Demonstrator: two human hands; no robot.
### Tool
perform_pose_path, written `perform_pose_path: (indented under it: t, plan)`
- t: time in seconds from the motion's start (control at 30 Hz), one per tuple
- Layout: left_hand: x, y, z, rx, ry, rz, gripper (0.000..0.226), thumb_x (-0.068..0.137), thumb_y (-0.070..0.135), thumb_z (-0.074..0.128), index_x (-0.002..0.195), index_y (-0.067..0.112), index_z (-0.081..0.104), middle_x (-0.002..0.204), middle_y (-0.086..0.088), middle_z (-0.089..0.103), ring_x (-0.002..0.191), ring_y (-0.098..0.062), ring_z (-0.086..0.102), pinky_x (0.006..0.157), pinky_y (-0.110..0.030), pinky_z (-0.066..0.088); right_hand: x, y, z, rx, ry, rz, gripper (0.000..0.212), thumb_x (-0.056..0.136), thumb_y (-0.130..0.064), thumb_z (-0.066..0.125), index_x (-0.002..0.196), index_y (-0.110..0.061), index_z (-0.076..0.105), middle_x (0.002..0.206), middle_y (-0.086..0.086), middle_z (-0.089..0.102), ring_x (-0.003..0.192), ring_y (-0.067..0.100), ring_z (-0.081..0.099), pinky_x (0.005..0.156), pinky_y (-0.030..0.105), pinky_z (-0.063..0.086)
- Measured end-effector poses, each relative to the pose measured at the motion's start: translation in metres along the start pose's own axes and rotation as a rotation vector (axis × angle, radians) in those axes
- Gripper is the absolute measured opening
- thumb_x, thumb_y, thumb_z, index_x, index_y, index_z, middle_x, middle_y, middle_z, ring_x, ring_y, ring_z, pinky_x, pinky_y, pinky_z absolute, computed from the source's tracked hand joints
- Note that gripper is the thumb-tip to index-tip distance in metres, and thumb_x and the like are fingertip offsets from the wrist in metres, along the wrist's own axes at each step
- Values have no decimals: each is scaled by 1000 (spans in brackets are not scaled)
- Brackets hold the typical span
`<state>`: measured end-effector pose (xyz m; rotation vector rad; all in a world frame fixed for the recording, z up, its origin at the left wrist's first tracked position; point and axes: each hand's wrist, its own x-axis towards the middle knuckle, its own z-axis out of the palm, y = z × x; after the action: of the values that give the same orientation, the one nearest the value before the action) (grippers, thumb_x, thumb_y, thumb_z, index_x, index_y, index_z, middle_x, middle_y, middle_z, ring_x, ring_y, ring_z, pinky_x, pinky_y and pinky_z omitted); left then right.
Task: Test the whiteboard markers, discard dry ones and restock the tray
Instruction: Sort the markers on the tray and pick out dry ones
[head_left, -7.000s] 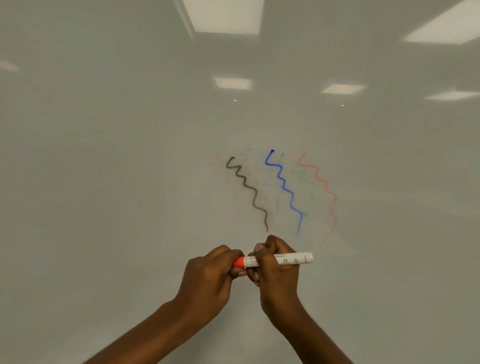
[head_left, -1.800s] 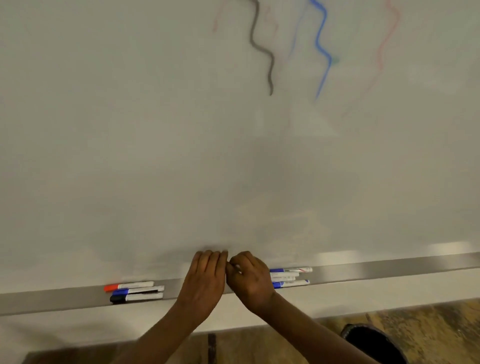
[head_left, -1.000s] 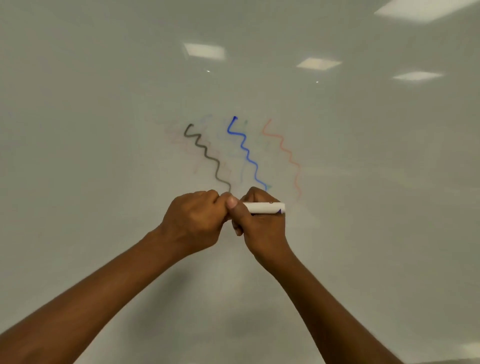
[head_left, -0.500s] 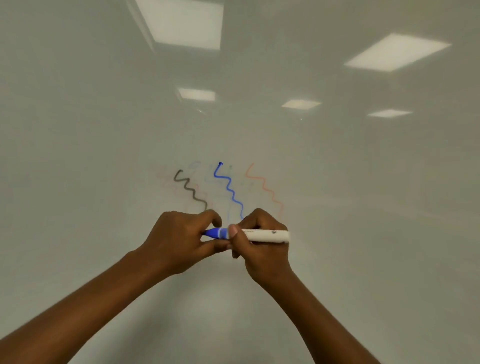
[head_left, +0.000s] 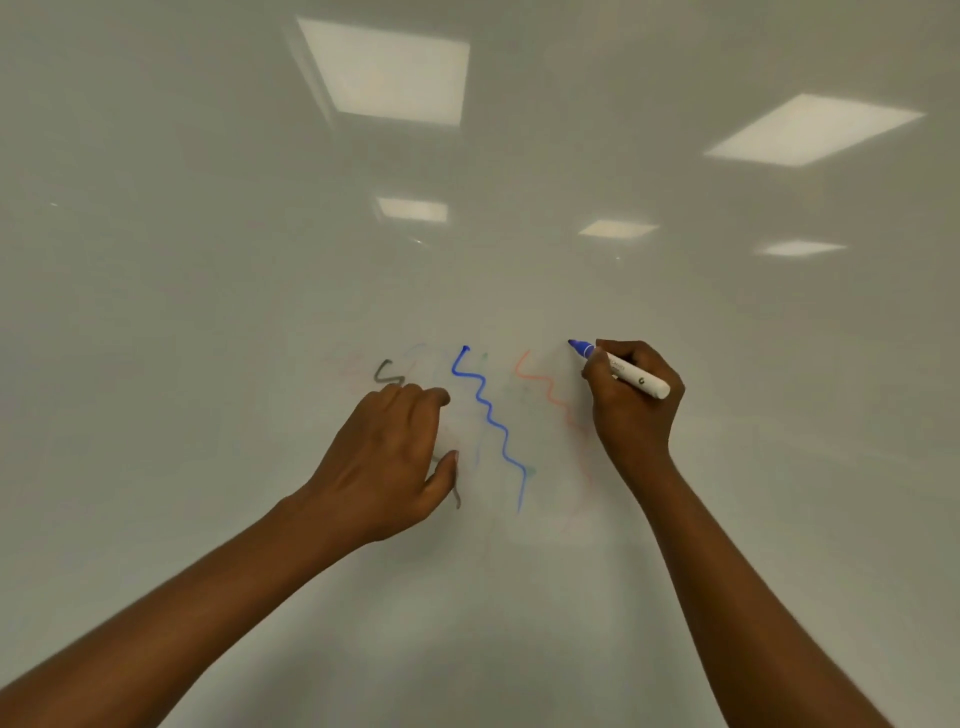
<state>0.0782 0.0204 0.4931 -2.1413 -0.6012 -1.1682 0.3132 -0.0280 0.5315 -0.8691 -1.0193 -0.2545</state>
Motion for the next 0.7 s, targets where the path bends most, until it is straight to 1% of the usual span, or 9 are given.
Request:
perform_pose_path:
  t: [0.07, 0.17, 0.3, 0.33, 0.43, 0.5, 0.6, 0.63, 0.7]
  plan:
    - [4, -1, 5, 23, 5, 3, 46, 84, 38, 43, 114, 2, 47, 89, -13, 58, 79, -33, 57, 67, -40, 49, -2, 5, 1, -11, -1, -9, 5, 81, -5, 66, 78, -8, 69, 79, -2, 70, 69, 5, 62, 60, 15, 44]
    - [7, 0, 10, 36, 15, -4, 46, 83, 37, 43, 114, 3, 45, 89, -13, 58, 78, -32, 55, 64, -40, 48, -12, 16, -3, -96, -58, -78, 5, 82, -9, 65, 80, -10, 70, 82, -4, 70, 73, 5, 63, 63, 14, 45]
    - [4, 2, 21, 2, 43, -21, 43, 75, 26, 39, 113, 5, 42, 90, -14, 56, 78, -33, 52, 63, -38, 46, -21, 32, -23, -133, 16, -79, 11, 79, -15, 61, 78, -9, 70, 81, -2, 70, 73, 5, 63, 63, 16, 45]
    - [3, 2, 25, -10, 51, -24, 43, 74, 23, 37, 113, 5, 42, 90, -14, 56, 78, -32, 50, 63, -38, 45, -23, 36, -29, -180, 17, -99, 11, 79, -14, 61, 78, -9, 70, 81, -1, 69, 73, 5, 63, 63, 17, 45]
    - [1, 2, 35, -67, 52, -25, 43, 73, 14, 30, 113, 3, 41, 91, -15, 54, 81, -26, 40, 64, -37, 45, -30, 48, -49, -204, 46, -89, 17, 79, -19, 59, 78, -6, 71, 80, 1, 70, 71, 9, 64, 64, 23, 48]
    - [1, 6, 37, -128, 73, -55, 44, 73, 9, 26, 114, 3, 41, 94, -12, 51, 83, -21, 36, 65, -37, 46, -38, 54, -61, -270, 33, -88, 19, 79, -20, 57, 79, -7, 71, 80, 1, 69, 71, 9, 63, 63, 23, 48]
    - [-4, 17, 38, -245, 110, -80, 45, 74, -3, 32, 117, 8, 41, 101, 0, 40, 84, -15, 35, 74, -28, 46, -56, 63, -81, -292, 52, 2, 18, 79, -23, 57, 78, -10, 70, 78, -1, 69, 71, 9, 63, 62, 28, 49]
    - [-6, 22, 38, -299, 93, -97, 43, 78, 0, 31, 120, 9, 42, 103, 0, 43, 86, -13, 36, 79, -27, 44, -63, 67, -88, -322, 36, 9, 18, 79, -24, 57, 76, -11, 70, 76, -1, 68, 69, 10, 63, 60, 29, 49]
    - [-9, 31, 35, -494, -33, -212, 46, 91, 17, 21, 129, 12, 45, 109, 3, 49, 95, -4, 39, 90, -22, 35, -70, 66, -100, -313, 7, 93, 19, 77, -22, 59, 67, -9, 66, 66, 4, 66, 60, 15, 60, 53, 33, 45]
